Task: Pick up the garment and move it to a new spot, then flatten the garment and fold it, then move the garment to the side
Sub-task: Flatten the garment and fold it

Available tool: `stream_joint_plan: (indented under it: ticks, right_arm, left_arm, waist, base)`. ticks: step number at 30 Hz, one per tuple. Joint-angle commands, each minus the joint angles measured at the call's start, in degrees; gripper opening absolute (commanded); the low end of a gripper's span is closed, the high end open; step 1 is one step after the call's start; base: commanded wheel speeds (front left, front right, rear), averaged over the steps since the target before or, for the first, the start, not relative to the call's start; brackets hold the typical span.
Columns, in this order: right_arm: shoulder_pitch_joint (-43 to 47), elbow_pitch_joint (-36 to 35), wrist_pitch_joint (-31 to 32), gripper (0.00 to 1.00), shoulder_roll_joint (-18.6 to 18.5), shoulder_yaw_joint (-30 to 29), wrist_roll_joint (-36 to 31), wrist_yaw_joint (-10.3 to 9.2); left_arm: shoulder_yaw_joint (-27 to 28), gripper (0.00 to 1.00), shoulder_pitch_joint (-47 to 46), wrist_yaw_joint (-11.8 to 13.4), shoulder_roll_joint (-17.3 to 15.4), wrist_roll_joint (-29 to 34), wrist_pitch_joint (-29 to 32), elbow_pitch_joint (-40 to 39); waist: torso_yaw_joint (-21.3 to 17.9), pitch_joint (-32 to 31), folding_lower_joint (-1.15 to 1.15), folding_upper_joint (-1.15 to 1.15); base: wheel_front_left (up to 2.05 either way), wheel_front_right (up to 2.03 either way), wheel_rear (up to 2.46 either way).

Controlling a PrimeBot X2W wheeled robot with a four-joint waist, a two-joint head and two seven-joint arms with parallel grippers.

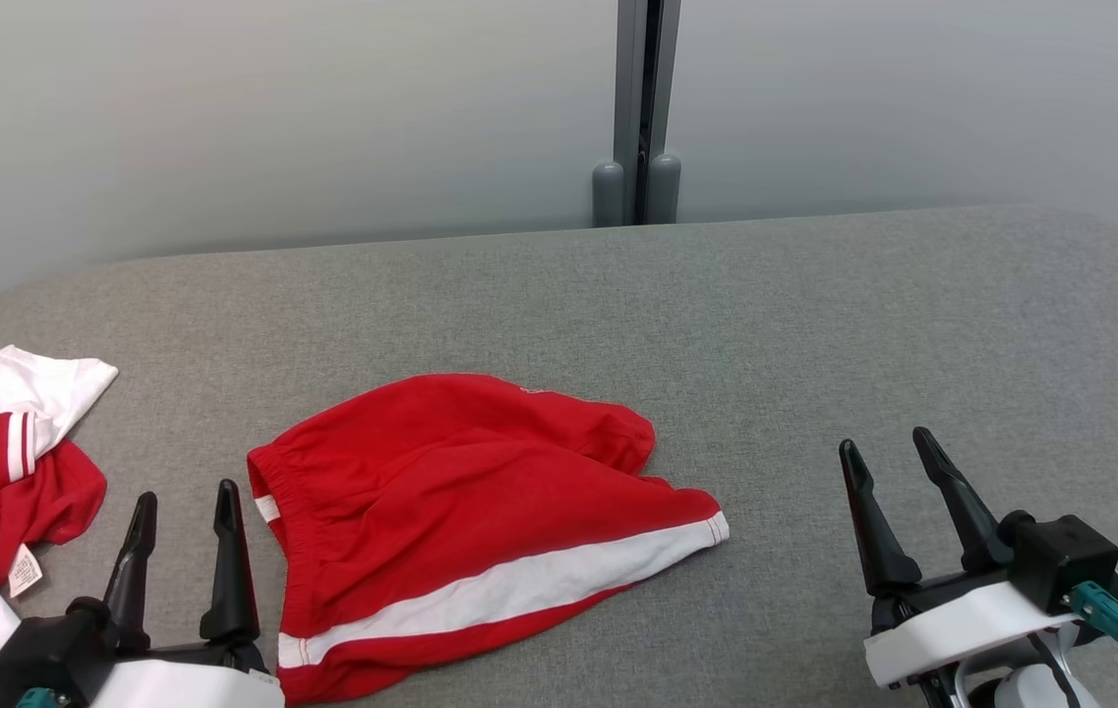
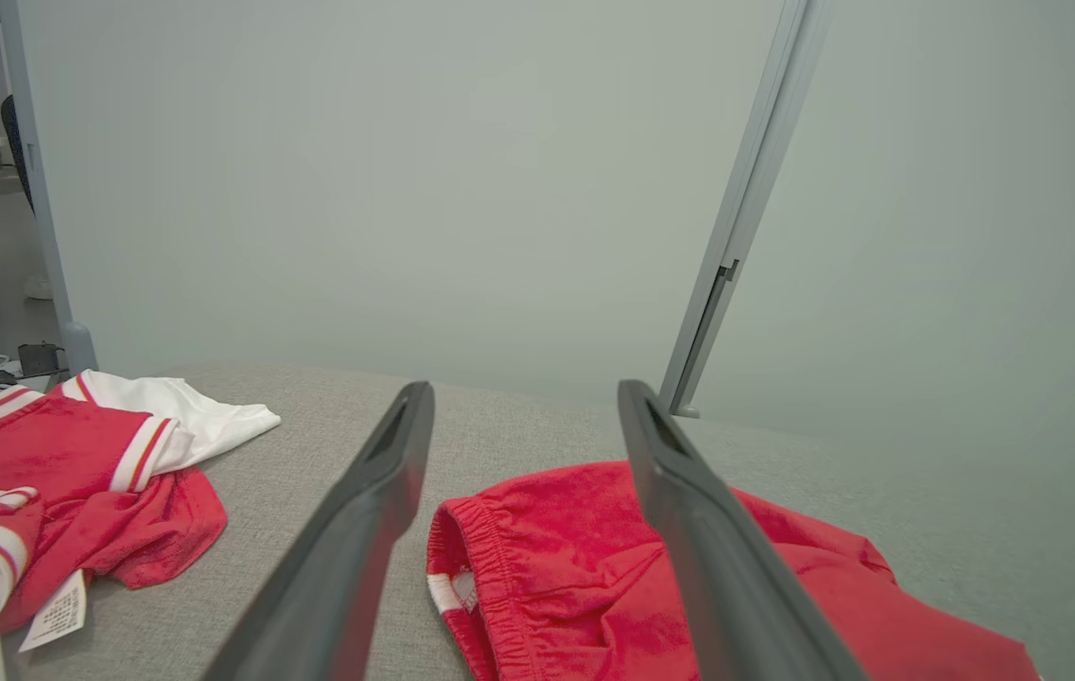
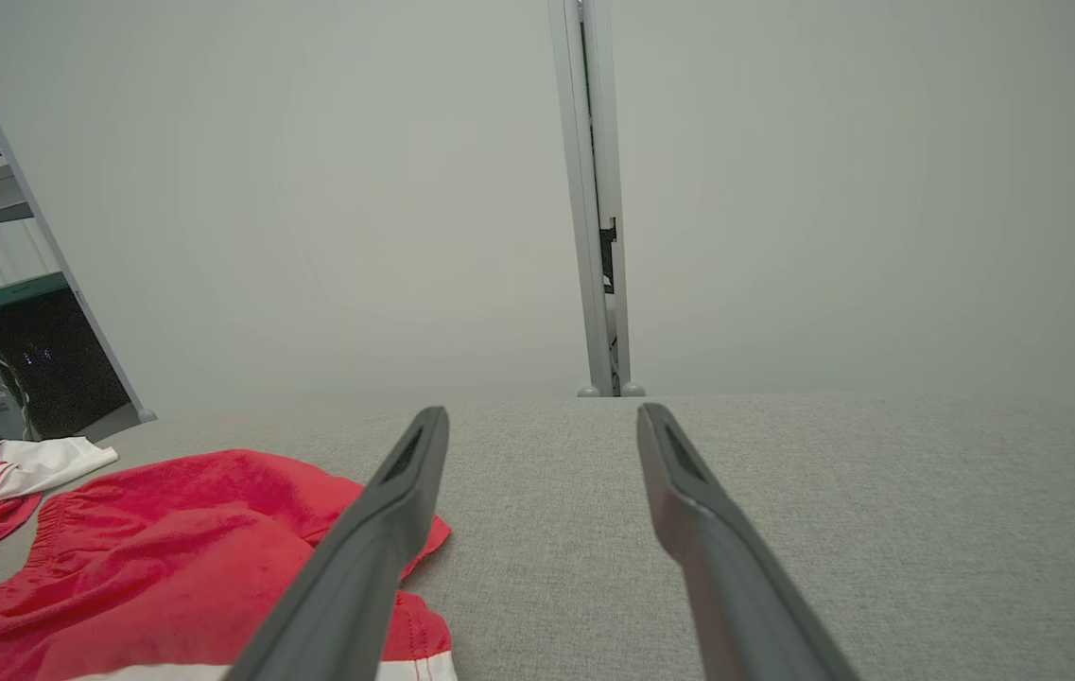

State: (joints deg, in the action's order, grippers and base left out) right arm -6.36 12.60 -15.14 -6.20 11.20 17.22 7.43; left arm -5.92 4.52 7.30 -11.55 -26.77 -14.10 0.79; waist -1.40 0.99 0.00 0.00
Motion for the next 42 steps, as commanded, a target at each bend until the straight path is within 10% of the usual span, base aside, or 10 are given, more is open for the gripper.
stream_joint_plan:
  ticks: [1, 22, 42]
  right_arm:
    - [0.0, 0.3, 0.0, 1.00, -0.4, 0.1, 0.2, 0.11]
    - [-1.7, 4.5, 0.4, 1.00, -2.0, 4.9, 2.5, 0.11]
    - [-13.7, 26.1, 18.8, 1.00, -5.8, 17.6, 15.7, 0.11]
  left_arm:
    - [0.0, 1.00, -0.1, -0.2, 0.4, 0.5, -0.4, 0.5]
    - [-1.0, 1.00, -1.1, -0.7, 0.7, 1.0, -0.3, 1.2]
    - [-2.4, 1.00, -3.3, -1.8, 0.4, -0.4, 0.7, 3.1]
  waist:
    - [0.1, -0.2, 0.00, 0.00]
    - [2.0, -0.9, 0.00, 0.00]
    - [10.2, 2.0, 0.00, 0.00]
  base:
    - [0.00, 0.00, 0.00]
    - [0.00, 0.00, 0.00]
    - [0.00, 0.00, 0.00]
